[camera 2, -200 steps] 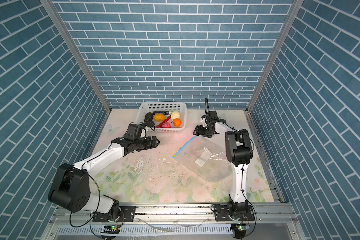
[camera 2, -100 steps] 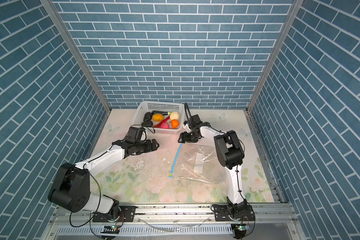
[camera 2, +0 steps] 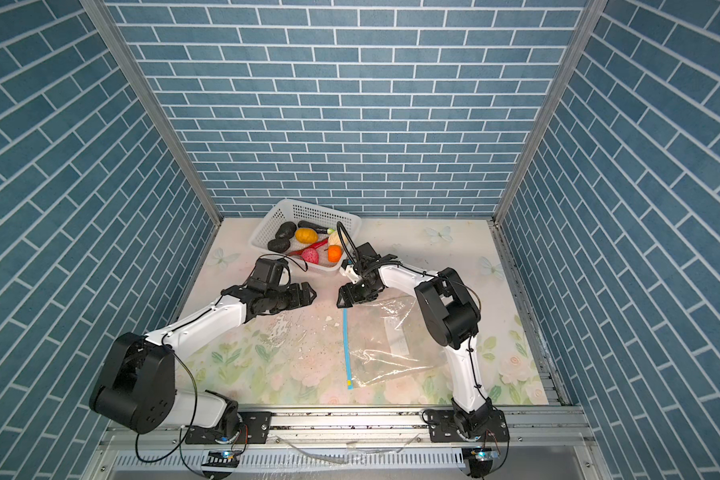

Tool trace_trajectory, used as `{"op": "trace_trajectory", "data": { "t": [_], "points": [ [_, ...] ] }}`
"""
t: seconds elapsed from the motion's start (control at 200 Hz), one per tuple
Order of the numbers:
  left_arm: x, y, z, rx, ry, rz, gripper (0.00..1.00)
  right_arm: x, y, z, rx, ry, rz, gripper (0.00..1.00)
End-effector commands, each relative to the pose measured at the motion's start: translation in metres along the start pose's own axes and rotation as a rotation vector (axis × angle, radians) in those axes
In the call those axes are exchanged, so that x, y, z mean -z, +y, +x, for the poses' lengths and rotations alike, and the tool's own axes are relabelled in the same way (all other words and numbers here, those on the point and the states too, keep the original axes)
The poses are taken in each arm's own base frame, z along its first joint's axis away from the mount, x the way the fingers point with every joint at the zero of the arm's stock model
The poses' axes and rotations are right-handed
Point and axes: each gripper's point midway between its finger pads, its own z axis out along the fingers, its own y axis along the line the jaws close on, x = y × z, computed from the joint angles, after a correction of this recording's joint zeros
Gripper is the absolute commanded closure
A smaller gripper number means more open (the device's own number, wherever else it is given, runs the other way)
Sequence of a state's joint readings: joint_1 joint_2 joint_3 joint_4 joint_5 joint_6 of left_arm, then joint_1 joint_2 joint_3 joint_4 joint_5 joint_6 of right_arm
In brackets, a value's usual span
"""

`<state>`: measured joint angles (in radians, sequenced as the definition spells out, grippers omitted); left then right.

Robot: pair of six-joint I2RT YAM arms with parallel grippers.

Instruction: Place the food in the zip-top bag and seal the zipper

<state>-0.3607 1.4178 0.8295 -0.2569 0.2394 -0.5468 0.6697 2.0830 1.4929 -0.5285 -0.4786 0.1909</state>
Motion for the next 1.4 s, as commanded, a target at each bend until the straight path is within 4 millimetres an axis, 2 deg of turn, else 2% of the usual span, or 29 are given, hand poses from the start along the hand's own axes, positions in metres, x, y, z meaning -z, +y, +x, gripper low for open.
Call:
{"op": "trace_trajectory", "data": {
  "t": [0.0,0.09,0.215,0.24,0.37,0.45,0.545,0.56,0.605,0.74,0.81,0.945,1.16,1.395],
  "points": [
    [0.003,0.001,0.004,0.01,-0.003,-0.011,0.08,0.037,0.002,0.001,0.017,-0.017,0.14,0.25],
    [0.009,0.005,0.006,0.023,0.005,-0.031,0.08,0.061,-0.008,-0.003,-0.04,-0.069,0.364,0.14],
    [0.02,0.014,0.011,0.038,0.01,-0.074,0.1,0.08,-0.011,0.005,-0.171,-0.157,0.532,0.11],
    [0.022,0.016,0.012,0.044,0.007,-0.077,0.1,0.084,-0.01,0.008,-0.188,-0.173,0.578,0.08],
    [0.027,0.023,0.023,0.093,0.013,-0.068,0.1,0.098,0.0,0.019,-0.177,-0.203,0.813,0.1],
    [0.027,0.031,0.034,0.12,0.033,-0.077,0.12,0.098,0.009,0.026,-0.161,-0.184,0.907,0.15],
    [0.029,0.043,0.039,0.166,0.046,-0.091,0.15,0.086,0.024,0.033,-0.14,-0.152,0.928,0.17],
    [0.028,0.05,0.047,0.182,0.063,-0.102,0.15,0.083,0.028,0.035,-0.131,-0.147,0.926,0.17],
    [0.028,0.057,0.051,0.206,0.074,-0.103,0.16,0.076,0.037,0.038,-0.107,-0.135,0.924,0.17],
    [0.035,0.07,0.054,0.251,0.063,-0.114,0.16,0.051,0.055,0.054,-0.053,-0.077,0.898,0.17],
    [0.036,0.074,0.058,0.269,0.055,-0.126,0.15,0.037,0.055,0.067,-0.021,-0.033,0.901,0.17],
    [0.032,0.083,0.068,0.309,0.068,-0.137,0.14,0.023,0.056,0.087,0.0,0.034,0.904,0.18],
    [0.033,0.089,0.067,0.324,0.073,-0.145,0.1,0.012,0.053,0.114,0.019,0.095,0.933,0.17],
    [0.031,0.091,0.068,0.321,0.083,-0.151,0.09,0.004,0.047,0.127,0.024,0.135,0.947,0.17]
  ]
}}
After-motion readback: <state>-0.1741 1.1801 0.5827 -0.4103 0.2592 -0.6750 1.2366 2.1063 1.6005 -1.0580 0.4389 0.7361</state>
